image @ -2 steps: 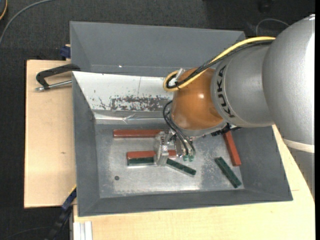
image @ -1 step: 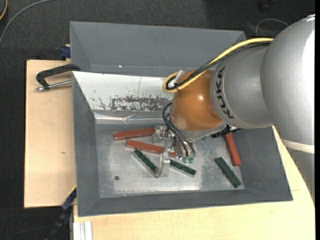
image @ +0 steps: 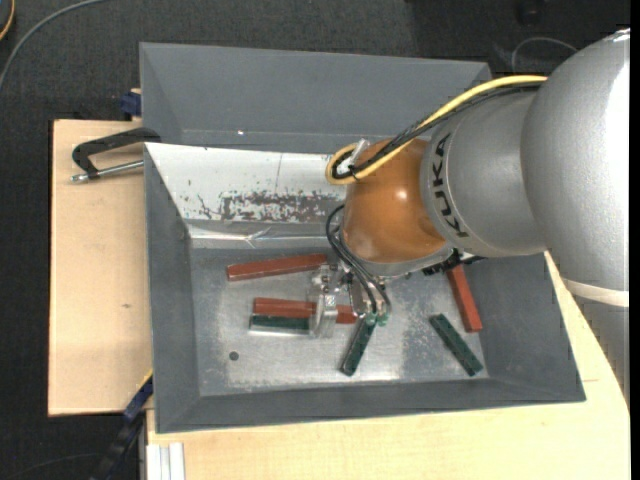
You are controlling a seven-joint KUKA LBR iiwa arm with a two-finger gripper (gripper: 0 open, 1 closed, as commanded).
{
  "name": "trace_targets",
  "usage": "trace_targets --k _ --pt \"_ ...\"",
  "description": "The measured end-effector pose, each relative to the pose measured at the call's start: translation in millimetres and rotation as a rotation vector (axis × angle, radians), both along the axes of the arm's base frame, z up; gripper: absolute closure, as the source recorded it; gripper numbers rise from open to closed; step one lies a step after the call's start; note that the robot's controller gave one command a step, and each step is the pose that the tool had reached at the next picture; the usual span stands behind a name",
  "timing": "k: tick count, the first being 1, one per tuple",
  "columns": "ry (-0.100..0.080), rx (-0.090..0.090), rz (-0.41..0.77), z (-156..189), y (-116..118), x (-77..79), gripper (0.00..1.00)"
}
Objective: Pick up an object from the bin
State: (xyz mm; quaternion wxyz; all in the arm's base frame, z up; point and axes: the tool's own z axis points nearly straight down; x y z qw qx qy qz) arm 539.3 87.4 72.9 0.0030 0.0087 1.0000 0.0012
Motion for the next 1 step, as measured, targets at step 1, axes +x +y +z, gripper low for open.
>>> trace_targets --k 1 --pt "-0.01 -0.001 0.1 189.7 -14.1 20.2 1.0"
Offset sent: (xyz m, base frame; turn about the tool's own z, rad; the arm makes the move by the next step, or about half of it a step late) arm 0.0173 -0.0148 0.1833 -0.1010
